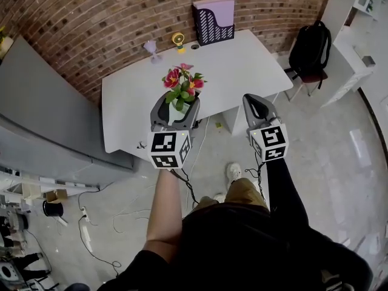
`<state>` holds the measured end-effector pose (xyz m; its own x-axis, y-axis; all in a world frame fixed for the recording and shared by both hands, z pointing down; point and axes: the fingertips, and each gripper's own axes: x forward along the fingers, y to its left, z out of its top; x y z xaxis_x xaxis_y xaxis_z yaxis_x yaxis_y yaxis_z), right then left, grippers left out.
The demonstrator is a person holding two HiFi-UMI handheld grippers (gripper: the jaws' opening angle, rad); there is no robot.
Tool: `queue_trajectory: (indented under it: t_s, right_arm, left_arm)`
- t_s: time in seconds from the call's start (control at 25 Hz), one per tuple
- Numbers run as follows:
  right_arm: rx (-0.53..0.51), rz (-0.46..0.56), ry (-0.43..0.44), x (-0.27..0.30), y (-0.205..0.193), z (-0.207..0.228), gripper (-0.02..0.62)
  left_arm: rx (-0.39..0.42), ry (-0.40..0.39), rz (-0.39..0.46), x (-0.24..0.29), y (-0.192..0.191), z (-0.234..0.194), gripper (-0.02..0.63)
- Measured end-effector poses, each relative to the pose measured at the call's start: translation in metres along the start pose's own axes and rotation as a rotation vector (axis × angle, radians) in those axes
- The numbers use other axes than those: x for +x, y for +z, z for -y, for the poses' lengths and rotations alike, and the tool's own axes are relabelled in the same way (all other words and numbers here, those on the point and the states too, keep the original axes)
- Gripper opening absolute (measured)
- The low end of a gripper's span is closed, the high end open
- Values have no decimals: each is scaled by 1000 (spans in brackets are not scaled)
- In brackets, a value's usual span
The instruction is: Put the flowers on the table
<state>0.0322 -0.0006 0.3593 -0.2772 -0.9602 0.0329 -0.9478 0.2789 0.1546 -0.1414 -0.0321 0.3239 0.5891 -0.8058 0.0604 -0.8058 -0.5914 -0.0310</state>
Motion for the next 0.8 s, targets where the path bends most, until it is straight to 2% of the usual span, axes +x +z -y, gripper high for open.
queue_trajectory:
  t_s: [0.08,0.36,0.8]
  right_arm:
    - [1,2,4,13,-1,5,0]
    - [-10,14,36,73,-9,32,0]
    - [-19,39,100,223,-14,128,0]
  left_arm:
    - [-23,-14,1,10,-2,-5,336]
    - [-13,-20,12,68,-8,-23,333]
    - [-12,22,17,218,-10,-66,333]
